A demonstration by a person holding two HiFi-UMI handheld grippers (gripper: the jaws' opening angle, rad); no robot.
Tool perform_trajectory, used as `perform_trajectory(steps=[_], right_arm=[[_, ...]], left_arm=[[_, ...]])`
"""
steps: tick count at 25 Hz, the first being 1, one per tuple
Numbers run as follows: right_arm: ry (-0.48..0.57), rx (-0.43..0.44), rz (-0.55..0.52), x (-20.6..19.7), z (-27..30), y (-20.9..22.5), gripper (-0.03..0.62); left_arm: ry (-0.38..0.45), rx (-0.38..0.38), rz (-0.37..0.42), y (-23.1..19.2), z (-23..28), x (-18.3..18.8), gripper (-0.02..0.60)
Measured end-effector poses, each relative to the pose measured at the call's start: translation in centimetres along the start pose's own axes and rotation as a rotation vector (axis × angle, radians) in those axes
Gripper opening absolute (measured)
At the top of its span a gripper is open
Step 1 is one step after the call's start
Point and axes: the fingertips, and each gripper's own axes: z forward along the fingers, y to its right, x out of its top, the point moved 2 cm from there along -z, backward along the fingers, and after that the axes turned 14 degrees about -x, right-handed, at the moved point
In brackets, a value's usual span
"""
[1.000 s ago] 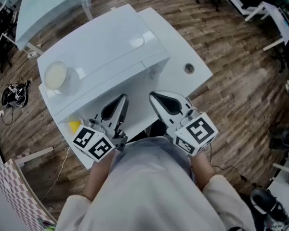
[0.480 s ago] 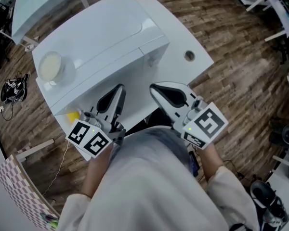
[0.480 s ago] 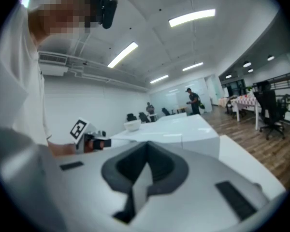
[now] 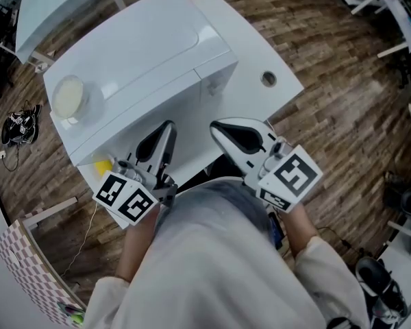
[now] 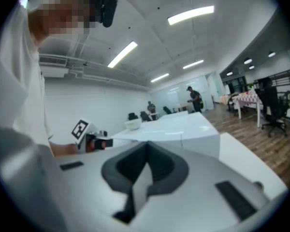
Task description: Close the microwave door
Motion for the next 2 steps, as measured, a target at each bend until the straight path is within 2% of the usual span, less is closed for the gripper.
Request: perform_trajectory(steps=[2], right_arm=[[-0.002, 0.003, 0.000, 0.03, -0.04, 0.07, 0.023]], left_arm=[[0.001, 0.001, -0.003, 0.05, 0.15, -0.06, 0.012]])
